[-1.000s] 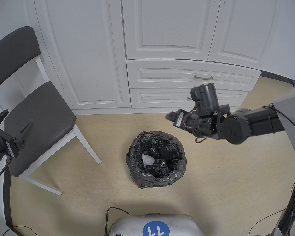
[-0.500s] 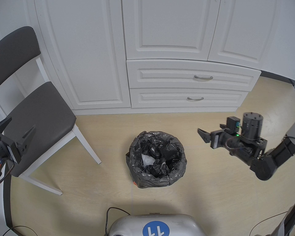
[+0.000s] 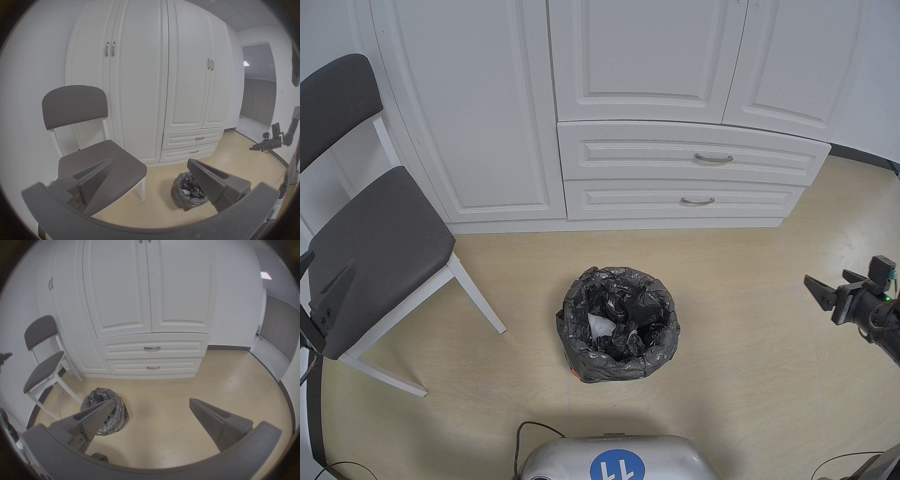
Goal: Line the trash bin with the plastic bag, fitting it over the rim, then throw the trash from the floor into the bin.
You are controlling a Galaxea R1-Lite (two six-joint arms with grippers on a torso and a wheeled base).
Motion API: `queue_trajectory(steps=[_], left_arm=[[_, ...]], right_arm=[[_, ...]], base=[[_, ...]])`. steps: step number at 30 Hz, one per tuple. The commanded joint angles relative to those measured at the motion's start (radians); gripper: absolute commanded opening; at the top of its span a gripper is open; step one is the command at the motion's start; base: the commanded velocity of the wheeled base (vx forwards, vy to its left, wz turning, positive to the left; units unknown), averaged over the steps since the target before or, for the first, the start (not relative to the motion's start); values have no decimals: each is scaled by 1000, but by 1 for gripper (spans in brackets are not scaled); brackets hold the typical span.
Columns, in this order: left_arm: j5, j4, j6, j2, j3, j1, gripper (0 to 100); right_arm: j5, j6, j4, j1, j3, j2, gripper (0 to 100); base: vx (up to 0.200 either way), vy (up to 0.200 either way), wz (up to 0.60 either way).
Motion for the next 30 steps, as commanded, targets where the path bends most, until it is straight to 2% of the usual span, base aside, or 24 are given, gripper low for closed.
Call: queue_trajectory(steps=[1,4,5,6,7,9,11,13,15,17,21,26,27,29,30], left_arm=[[-31,94,-117,-309,52,2,100],[-28,129,-117,-363,55,2,100],[-23,158,-117,-417,64,4,100],[-23,161,-117,-421,64,4,100],[-5,207,-117,-481,72,4,100],[18,252,-113,-530,75,4,100],[35,309,-105,-581,83,12,100],[35,361,-96,-645,112,32,100],[43,384,-82,-674,165,50,100],[33,382,-71,-708,239,105,100],[33,355,-39,-766,399,125,100],[40,424,-30,-766,409,125,100],[33,447,-31,-766,409,127,100],[33,450,-27,-766,409,127,100],[27,459,-11,-766,409,125,100]], right_arm=[[3,154,494,-84,76,-912,100],[2,154,567,-90,90,-1047,100],[0,154,639,-94,97,-1162,100],[0,154,647,-94,97,-1171,100],[0,149,744,-98,97,-1279,100],[-15,155,800,-110,100,-1296,100],[-81,168,800,-110,110,-1296,100],[-112,180,799,-110,140,-1296,100],[-115,177,797,-110,179,-1296,100],[-120,177,767,-112,231,-1296,100],[-106,178,659,-112,327,-1296,100],[-66,154,695,-112,327,-1296,100],[-54,111,714,-112,327,-1296,100],[-52,100,721,-112,327,-1296,100],[-32,25,759,-113,324,-1296,100]], base=[[0,0,0],[0,0,0],[0,0,0],[0,0,0],[0,0,0],[0,0,0],[0,0,0],[0,0,0],[0,0,0],[0,0,0],[0,0,0],[0,0,0],[0,0,0],[0,0,0],[0,0,0]])
